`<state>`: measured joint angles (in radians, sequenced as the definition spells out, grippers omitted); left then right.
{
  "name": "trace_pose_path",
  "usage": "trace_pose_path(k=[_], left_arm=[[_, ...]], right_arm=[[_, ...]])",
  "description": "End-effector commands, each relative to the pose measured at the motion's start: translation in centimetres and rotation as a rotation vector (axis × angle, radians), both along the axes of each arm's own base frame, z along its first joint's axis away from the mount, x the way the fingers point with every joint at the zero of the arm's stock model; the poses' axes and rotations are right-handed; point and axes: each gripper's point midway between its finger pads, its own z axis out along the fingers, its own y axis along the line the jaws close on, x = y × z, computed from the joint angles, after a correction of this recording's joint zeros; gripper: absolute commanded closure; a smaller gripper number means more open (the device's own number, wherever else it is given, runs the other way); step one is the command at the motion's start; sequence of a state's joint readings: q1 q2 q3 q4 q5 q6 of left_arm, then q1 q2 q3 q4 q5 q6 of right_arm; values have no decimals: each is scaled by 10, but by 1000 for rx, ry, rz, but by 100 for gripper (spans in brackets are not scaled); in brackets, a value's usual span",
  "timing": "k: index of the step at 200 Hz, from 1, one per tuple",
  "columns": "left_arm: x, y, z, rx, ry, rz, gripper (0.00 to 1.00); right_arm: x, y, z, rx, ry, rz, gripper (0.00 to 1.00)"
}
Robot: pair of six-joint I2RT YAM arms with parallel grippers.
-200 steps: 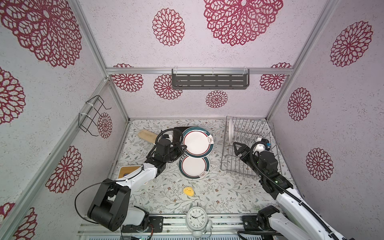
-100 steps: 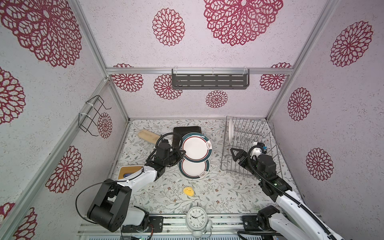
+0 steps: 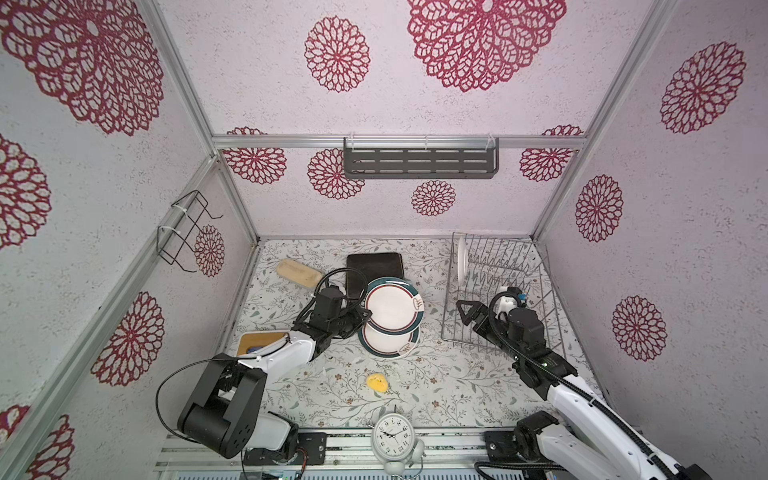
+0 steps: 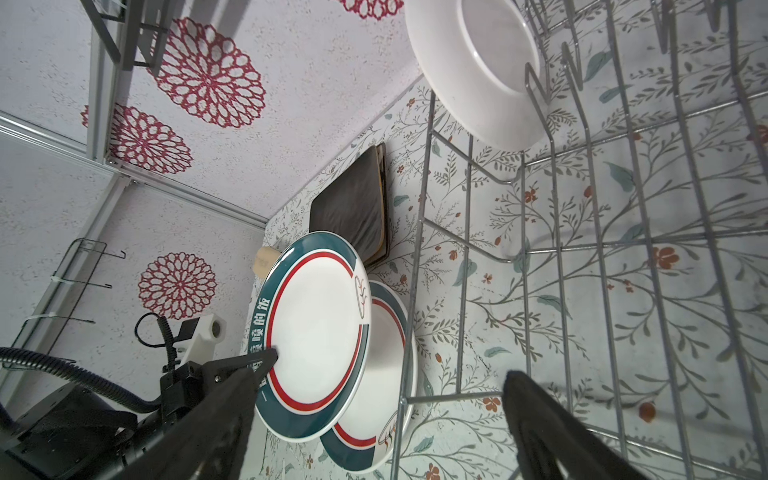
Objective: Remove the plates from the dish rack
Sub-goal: 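Lower the plate onto the plate on the table with the left gripper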
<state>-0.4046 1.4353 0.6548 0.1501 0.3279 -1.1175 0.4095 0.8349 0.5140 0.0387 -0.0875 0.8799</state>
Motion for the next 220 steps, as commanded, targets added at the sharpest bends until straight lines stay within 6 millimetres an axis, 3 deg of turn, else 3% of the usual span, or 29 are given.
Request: trace_pose_path(k=[1, 90, 197, 220], left_arm=[[3, -3, 1, -20, -24, -19, 100], [-11, 5, -24, 3, 30, -7, 100], [-19, 7, -39, 10, 73, -4, 100], [-20, 9, -42, 16, 81, -3, 96]], right_arm=[[0, 7, 8, -13, -18, 43, 5], [4, 9, 2, -31, -3, 49, 4], [4, 8, -1, -44, 8, 44, 4], [4, 7, -2, -47, 12, 41, 4]])
